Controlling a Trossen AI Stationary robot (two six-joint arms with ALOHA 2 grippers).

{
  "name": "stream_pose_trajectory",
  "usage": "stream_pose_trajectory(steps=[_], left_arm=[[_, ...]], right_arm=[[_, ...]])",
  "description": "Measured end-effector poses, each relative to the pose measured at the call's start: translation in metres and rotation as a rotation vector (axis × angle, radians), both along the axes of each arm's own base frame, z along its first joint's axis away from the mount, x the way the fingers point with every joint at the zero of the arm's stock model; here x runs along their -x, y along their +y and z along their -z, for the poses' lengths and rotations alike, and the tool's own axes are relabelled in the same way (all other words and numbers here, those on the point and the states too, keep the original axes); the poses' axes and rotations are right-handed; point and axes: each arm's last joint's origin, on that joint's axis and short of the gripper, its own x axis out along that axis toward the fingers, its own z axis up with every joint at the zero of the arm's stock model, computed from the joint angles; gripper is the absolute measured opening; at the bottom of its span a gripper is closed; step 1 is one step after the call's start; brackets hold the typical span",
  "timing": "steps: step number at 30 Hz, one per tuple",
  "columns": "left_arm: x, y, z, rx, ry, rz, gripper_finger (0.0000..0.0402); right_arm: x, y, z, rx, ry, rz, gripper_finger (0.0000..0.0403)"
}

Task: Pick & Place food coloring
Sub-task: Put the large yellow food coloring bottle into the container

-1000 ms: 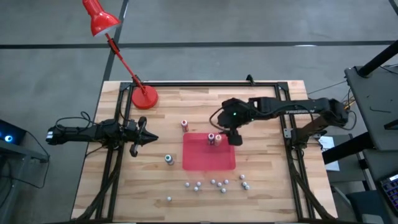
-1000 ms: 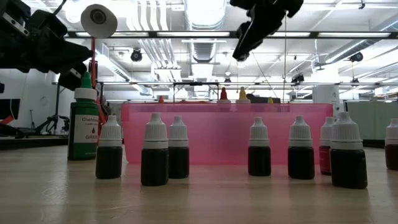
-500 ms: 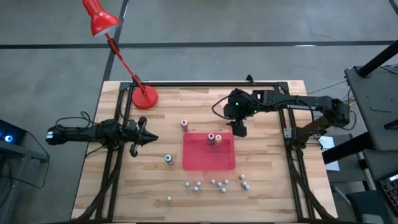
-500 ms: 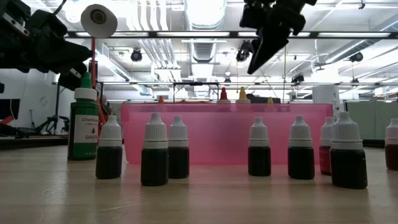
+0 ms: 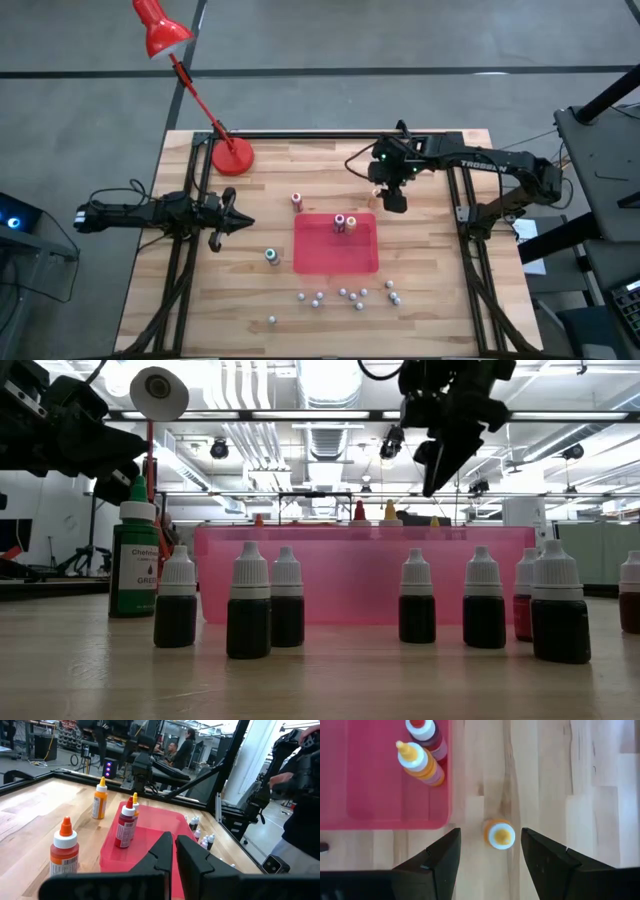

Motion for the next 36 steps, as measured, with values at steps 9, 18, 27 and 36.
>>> stream_pose_trajectory(steps=[9, 18, 27, 36], left_arm=[[0.000, 0.000, 0.000, 0.000, 0.000, 0.000, 0.0000], [0.000, 0.000, 0.000, 0.000, 0.000, 0.000, 0.0000], [0.000, 0.000, 0.000, 0.000, 0.000, 0.000, 0.0000], [0.000, 0.000, 0.000, 0.000, 0.000, 0.000, 0.0000]], right_arm=[[-0.003, -0.002, 0.023, 0.004, 0.030, -0.006, 0.0223], [-0.007, -0.006, 0.022, 0.077, -0.001, 0.000, 0.0285], [-0.001, -0.013, 0.039, 0.071, 0.009, -0.002, 0.0306], [0.003, -0.018, 0.050, 0.036, -0.012, 0.002, 0.0293]])
